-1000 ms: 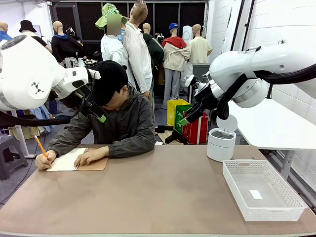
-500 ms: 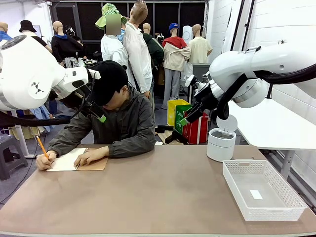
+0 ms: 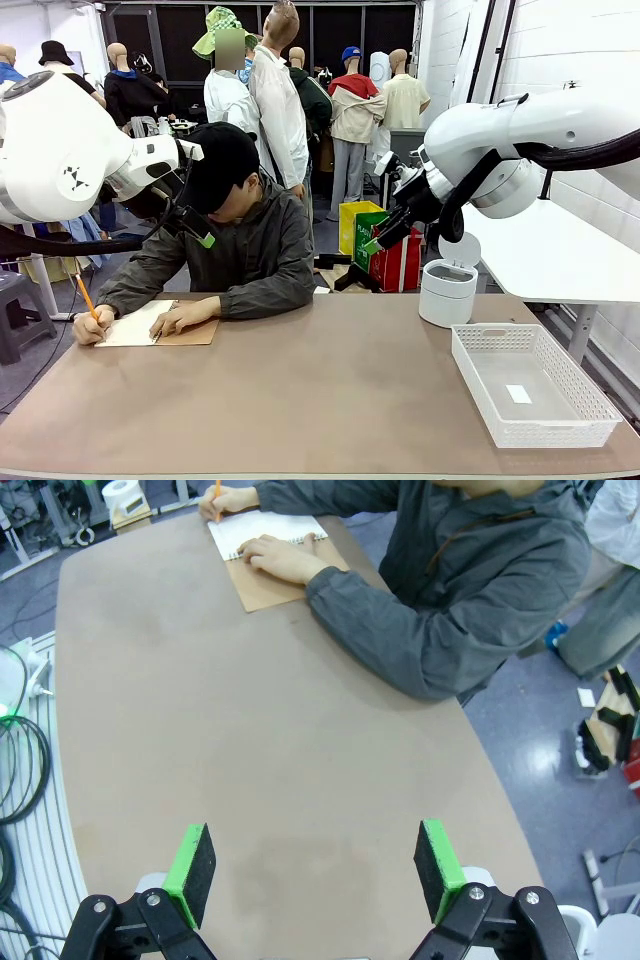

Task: Sort the paper based on its condition.
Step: If a person hands you a paper, place it in the Organizing basket , and if it's crumpled, put it in the Trash can.

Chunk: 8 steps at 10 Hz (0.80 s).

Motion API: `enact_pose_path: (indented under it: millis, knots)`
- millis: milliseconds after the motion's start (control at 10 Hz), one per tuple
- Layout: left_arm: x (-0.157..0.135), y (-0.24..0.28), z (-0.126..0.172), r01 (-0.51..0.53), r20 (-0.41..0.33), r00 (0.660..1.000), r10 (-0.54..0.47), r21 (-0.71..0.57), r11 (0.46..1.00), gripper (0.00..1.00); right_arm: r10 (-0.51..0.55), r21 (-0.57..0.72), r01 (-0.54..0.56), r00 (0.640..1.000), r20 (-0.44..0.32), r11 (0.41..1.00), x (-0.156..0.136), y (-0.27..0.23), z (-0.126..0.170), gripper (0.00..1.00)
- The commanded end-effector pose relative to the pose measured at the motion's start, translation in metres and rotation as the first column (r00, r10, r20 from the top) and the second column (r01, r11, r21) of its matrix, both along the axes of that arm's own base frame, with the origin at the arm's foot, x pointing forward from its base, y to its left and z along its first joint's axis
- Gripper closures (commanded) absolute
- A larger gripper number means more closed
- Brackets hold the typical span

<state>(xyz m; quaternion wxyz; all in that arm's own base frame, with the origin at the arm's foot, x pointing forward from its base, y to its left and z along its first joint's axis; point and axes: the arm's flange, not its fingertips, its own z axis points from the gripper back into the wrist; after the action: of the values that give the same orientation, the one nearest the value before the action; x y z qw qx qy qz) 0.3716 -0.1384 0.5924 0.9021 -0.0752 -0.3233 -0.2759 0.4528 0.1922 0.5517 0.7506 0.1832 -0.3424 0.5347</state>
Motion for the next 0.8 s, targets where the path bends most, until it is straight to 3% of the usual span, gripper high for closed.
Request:
enact_pose_path:
  millis: [0, 700]
  knots:
    - [0.0004, 0.0011, 0.0014, -0.001, 0.002, 1.000, 0.001, -0.003, 1.000, 0.00, -0.008, -0.003, 0.008, 1.000, 0.004, 1.000, 0.0006, 0.0000, 0.0001, 0.00]
    - [0.0004, 0.0011, 0.0014, -0.001, 0.002, 1.000, 0.001, -0.003, 1.000, 0.00, -0.008, -0.003, 0.008, 1.000, 0.004, 1.000, 0.0006, 0.0000, 0.0001, 0.00]
